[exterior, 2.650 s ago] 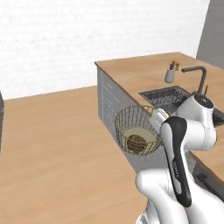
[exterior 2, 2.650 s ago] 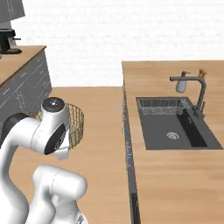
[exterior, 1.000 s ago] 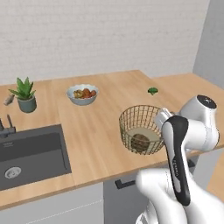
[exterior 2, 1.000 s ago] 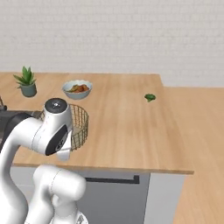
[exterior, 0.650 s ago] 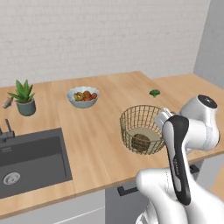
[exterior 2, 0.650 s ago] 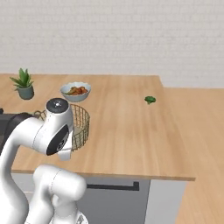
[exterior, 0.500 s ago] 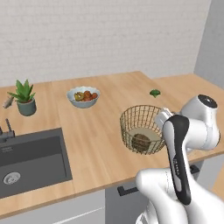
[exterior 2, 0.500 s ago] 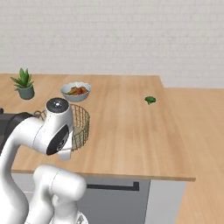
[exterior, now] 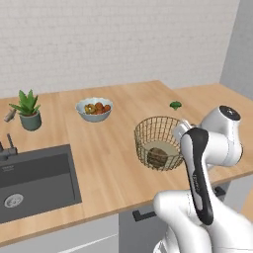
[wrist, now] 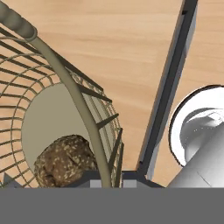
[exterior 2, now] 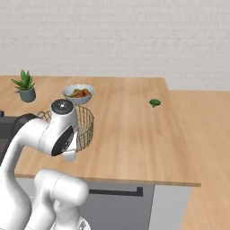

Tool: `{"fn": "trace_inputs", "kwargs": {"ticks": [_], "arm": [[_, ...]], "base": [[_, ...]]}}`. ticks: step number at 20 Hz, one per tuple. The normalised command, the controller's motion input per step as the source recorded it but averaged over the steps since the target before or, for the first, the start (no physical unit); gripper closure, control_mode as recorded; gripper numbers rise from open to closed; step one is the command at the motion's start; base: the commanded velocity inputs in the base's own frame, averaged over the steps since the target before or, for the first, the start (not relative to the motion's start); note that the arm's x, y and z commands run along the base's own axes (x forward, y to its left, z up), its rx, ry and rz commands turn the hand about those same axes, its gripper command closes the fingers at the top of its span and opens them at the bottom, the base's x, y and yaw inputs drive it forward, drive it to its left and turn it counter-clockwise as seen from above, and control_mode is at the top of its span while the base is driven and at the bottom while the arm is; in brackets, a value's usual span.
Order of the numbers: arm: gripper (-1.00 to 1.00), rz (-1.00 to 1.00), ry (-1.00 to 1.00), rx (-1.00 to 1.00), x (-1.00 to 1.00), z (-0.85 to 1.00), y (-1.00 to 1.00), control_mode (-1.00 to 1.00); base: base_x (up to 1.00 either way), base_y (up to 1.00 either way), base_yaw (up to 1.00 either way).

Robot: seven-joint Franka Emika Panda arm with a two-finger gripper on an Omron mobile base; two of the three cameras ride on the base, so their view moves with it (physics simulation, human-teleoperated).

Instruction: Open the cabinet, pick up the bread from the cabinet and place it in the basket. Then move the basket to the dining counter.

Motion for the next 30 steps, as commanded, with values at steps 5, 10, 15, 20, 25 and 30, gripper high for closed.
{"fn": "trace_inputs", "kwargs": {"ticks": [5,10,15,20,25,30], "arm": [[1.00,0.00,0.02,0.01,1.00,0.00,-0.02,-1.00],[1.00,0.00,0.03,0.05,1.00,0.00,-0.19,-1.00],[1.00,0.01,0.01,0.05,1.00,0.00,-0.25,-1.00],[1.00,0.00,0.00,0.00,1.00,0.00,-0.07,-1.00],[1.00,0.00,0.02,0.00,1.00,-0.10,-0.01,-1.00],[1.00,0.00,0.07,0.00,0.82,-0.74,-0.12,-1.00]], "base": [[0.00,0.00,0.00],[0.00,0.00,0.00],[0.00,0.00,0.00],[0.00,0.00,0.00],[0.00,0.00,0.00],[0.00,0.00,0.00]]}}
